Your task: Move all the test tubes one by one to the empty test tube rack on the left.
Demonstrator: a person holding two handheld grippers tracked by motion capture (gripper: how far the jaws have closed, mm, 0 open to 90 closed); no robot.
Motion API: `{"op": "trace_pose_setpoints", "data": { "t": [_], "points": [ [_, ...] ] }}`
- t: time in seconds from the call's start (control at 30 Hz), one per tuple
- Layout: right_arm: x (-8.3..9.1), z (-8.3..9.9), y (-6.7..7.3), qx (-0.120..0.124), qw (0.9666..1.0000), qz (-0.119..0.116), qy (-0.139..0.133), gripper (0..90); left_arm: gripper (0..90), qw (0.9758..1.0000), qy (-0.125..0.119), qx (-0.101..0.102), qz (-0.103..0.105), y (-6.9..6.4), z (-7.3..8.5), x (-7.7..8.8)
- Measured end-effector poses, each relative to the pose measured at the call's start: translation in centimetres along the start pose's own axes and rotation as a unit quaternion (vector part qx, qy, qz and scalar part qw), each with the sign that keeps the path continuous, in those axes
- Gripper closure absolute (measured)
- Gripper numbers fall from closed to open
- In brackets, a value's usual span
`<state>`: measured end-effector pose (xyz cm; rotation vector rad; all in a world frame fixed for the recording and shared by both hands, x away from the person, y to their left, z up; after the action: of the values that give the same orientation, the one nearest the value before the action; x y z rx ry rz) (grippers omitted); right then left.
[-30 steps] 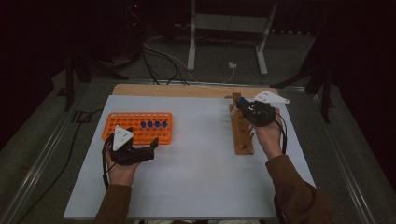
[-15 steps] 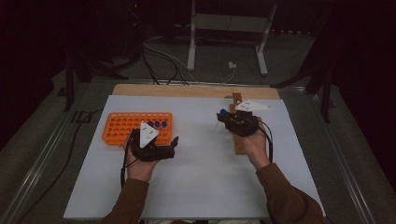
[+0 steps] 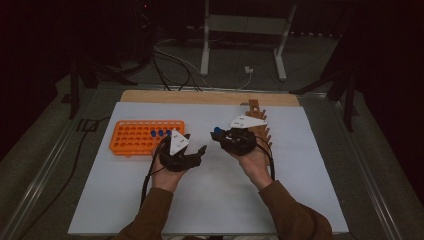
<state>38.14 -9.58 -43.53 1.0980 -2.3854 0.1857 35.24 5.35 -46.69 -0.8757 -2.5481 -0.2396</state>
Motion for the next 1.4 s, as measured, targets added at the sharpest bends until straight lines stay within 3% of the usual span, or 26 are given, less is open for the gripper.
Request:
{"op": "trace_pose_setpoints", "data": {
  "t": [0.27,0.6,1.13,1.4],
  "points": [
    [-0.4,-0.1,1.3,-0.003,0.9998,-0.018,-0.007,77.3,56.4,0.9997,-0.003,-0.011,0.022,-0.6,0.0,-0.7],
    [-0.7,-0.1,2.1,-0.01,0.9993,-0.036,-0.006,77.3,72.2,0.9994,-0.009,-0.02,0.027,-1.0,0.0,-0.8],
    [-0.9,0.0,2.3,-0.014,0.9988,-0.045,-0.006,77.3,76.6,0.999,-0.015,-0.028,0.033,-1.0,0.1,-0.7],
    [-0.9,0.0,2.2,-0.016,0.9987,-0.049,-0.004,73.7,78.0,0.999,-0.016,-0.02,0.038,-0.9,0.1,-0.7]
  ]
}}
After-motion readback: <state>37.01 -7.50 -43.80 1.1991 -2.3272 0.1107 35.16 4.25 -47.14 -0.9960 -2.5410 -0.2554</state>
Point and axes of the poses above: each handheld gripper's, and its own axes: x roughly backward along the jaws, z roughly out of its underside, y roughly to its left, the point moved 5 cm from there along -x, roughly forward along the jaws, and after that the axes turned 2 degrees about y, right-handed, at the moved point
